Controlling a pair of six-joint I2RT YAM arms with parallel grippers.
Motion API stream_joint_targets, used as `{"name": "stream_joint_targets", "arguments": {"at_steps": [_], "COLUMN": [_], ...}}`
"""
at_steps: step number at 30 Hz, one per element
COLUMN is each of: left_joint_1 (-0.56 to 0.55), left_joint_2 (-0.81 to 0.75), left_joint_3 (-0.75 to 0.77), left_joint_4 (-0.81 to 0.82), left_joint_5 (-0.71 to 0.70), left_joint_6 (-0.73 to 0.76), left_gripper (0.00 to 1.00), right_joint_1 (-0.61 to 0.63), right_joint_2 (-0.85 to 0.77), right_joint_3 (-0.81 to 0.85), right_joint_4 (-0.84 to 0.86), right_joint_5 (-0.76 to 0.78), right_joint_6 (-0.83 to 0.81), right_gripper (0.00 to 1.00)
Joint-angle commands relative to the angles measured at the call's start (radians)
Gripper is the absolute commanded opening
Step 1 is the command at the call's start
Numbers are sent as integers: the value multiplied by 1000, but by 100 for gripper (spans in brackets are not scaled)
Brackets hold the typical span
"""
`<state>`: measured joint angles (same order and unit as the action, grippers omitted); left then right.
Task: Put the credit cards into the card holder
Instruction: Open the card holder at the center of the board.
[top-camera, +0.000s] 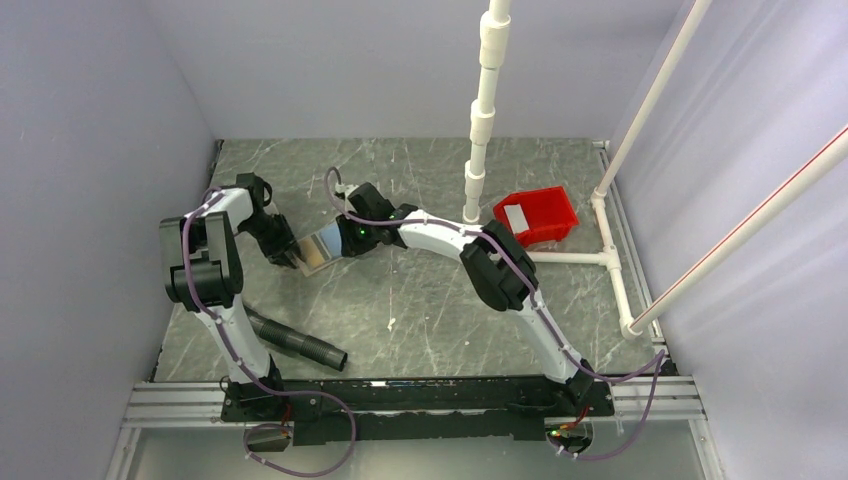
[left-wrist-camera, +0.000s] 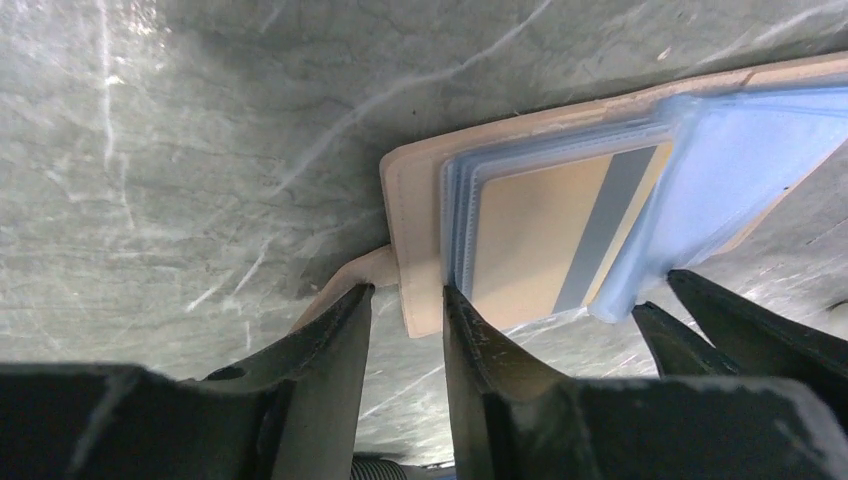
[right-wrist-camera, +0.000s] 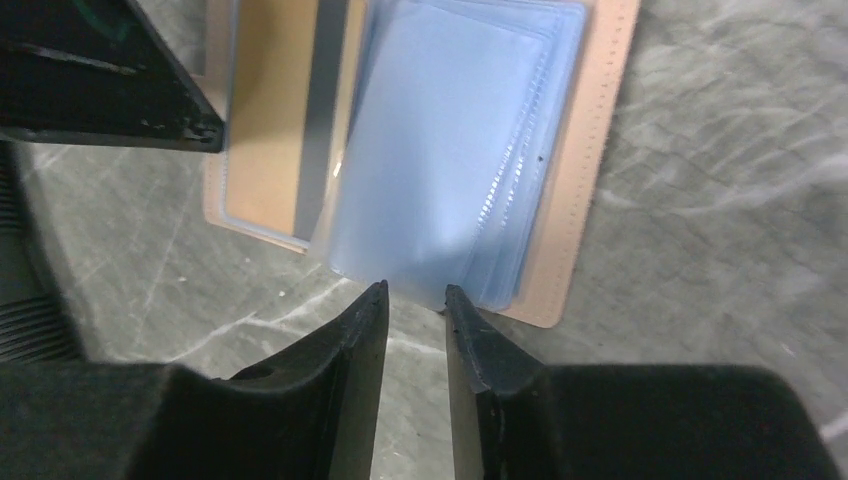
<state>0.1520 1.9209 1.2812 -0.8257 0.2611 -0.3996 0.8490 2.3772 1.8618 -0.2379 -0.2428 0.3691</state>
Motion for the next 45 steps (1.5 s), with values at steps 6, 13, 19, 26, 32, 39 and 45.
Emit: {"name": "stream_joint_targets", "arguments": {"at_steps": [6,13,19,26,32,39,45], "left_joint_1": [4,-23,-32,-29,-25,-22,-22], "left_joint_2": [-25,-150,-118,-25,18,22,20], "left_joint_3": [19,18,26,19,0,-16,-25], "left_joint_4": [33,50,79,82,47,54,61], "left_joint_5": [-96,-46,12,-27,-93,-94,-76], "left_joint_6": [42,25,6,7,19,14,10], "left_gripper": [31,45,46,29,20,16,15], "right_joint_1": [-1,-1,-4,-12,-17,-18,-18], "right_joint_2": [-49,10,60,117,151,178,204], "right_joint_3": [163,239,252,263,260,267,280], "right_joint_4": [-186,-106,-1,39,67,100,117], "right_joint_5": [170,-37,-175,-224,-269,-321,-355], "right_joint_6": [-143,-64,36,74,108,148,180], "right_gripper": [42,47,47,39,38,30,29]}}
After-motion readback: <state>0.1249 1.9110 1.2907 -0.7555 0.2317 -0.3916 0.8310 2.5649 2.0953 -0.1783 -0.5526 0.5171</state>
